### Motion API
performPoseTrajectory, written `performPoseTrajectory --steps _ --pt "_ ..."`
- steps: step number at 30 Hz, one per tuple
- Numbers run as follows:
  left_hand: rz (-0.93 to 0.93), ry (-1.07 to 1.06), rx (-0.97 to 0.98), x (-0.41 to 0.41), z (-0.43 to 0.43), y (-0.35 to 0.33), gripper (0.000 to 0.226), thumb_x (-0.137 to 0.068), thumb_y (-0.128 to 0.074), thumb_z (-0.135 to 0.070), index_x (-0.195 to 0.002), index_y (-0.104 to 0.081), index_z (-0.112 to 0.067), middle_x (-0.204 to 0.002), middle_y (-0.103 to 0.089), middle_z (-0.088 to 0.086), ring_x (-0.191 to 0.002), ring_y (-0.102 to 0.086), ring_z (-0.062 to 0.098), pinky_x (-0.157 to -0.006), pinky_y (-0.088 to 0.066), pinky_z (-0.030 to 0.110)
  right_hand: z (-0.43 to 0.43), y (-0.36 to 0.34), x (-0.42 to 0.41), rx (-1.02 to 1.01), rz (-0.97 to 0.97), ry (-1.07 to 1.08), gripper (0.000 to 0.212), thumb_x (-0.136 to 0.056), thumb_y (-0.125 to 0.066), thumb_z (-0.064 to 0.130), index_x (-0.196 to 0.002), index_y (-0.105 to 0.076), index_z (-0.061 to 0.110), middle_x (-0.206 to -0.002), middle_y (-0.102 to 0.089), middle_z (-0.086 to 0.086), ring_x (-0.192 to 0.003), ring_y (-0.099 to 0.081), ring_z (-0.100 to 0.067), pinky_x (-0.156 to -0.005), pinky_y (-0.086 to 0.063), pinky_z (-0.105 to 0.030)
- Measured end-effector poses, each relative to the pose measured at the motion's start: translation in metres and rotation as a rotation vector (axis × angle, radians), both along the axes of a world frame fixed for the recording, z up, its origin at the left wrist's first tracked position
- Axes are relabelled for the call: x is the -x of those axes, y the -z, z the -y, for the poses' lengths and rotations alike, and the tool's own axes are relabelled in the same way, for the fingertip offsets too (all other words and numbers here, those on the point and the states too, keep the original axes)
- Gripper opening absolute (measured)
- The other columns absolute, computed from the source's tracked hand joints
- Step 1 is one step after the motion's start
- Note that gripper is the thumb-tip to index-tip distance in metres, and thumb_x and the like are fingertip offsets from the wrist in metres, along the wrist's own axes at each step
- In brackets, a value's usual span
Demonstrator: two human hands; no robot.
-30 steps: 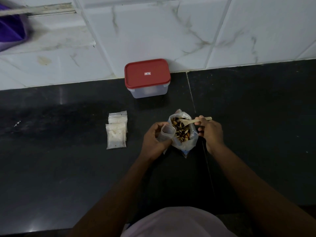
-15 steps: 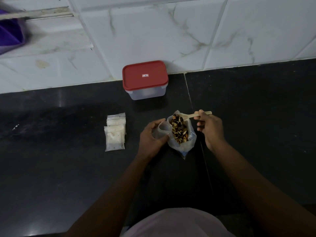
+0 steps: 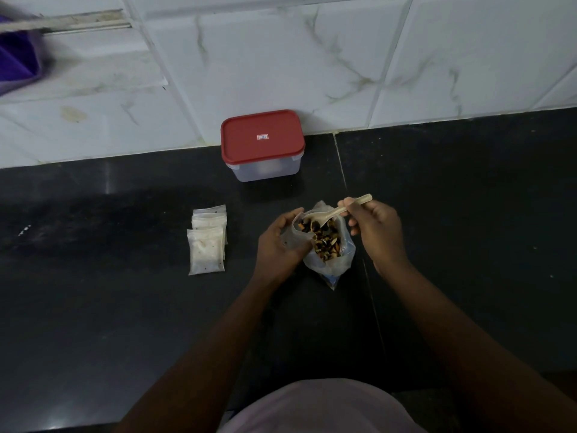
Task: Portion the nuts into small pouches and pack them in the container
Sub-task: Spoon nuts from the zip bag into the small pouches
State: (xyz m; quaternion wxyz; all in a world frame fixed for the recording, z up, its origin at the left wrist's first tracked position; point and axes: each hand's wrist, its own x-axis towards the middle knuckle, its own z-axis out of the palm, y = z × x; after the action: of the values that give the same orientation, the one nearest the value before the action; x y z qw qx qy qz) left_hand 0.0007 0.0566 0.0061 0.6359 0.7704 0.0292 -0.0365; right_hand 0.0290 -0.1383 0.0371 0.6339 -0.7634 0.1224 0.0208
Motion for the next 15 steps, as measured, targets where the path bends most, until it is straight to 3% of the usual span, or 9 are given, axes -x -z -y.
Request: performPoseTrajectory --steps 2,5,9,12,15 --pt "-0.001 0.005 0.009 0.0 0.001 0.001 0.055 -0.085 -0.077 -0.004 -0.137 -0.059 -0.014 -0.129 -0.065 -0.01 -0.12 -0.061 -0.003 -0.092 -0.053 0.015 -0.002 -0.005 0.005 0.127 0.072 -0.071 0.023 -0.097 -0.066 0.034 -0.097 -0.077 0.014 -0.084 -0.073 -0.007 -0.073 -0.068 -0.014 -0.069 -0.056 -0.038" --pt "0.023 -0.007 0.014 0.001 0.002 0.002 0.052 -0.085 -0.077 0.0 -0.133 -0.062 -0.012 -0.128 -0.067 -0.006 -0.119 -0.063 0.003 -0.093 -0.054 0.018 -0.001 -0.011 0.014 0.27 0.271 -0.266 0.015 -0.094 -0.072 0.025 -0.109 -0.076 0.024 -0.098 -0.073 0.009 -0.086 -0.07 -0.01 -0.074 -0.059 -0.029" --pt "0.059 -0.004 0.014 0.0 0.002 0.002 0.05 -0.083 -0.075 0.006 -0.129 -0.065 -0.009 -0.124 -0.07 -0.005 -0.118 -0.065 0.006 -0.095 -0.053 0.019 0.005 -0.007 0.023 0.413 0.51 -0.473 0.027 -0.089 -0.075 0.014 -0.116 -0.076 0.02 -0.108 -0.07 0.006 -0.099 -0.065 -0.008 -0.08 -0.054 -0.021" --pt "0.055 0.006 0.032 0.0 0.001 0.003 0.05 -0.082 -0.072 0.011 -0.128 -0.065 -0.009 -0.123 -0.07 -0.005 -0.118 -0.065 0.006 -0.092 -0.052 0.017 0.009 -0.004 0.026 0.445 0.582 -0.454 0.028 -0.089 -0.073 0.015 -0.116 -0.076 0.015 -0.11 -0.071 0.002 -0.102 -0.064 -0.008 -0.084 -0.053 -0.021" --pt "0.033 0.016 0.046 0.001 -0.001 0.006 0.053 -0.082 -0.07 0.013 -0.129 -0.064 -0.012 -0.124 -0.068 -0.009 -0.119 -0.063 0.003 -0.092 -0.052 0.016 0.008 -0.005 0.029 0.327 0.525 -0.344 0.023 -0.09 -0.075 0.01 -0.113 -0.076 0.012 -0.107 -0.072 0.002 -0.098 -0.069 -0.01 -0.081 -0.058 -0.028"
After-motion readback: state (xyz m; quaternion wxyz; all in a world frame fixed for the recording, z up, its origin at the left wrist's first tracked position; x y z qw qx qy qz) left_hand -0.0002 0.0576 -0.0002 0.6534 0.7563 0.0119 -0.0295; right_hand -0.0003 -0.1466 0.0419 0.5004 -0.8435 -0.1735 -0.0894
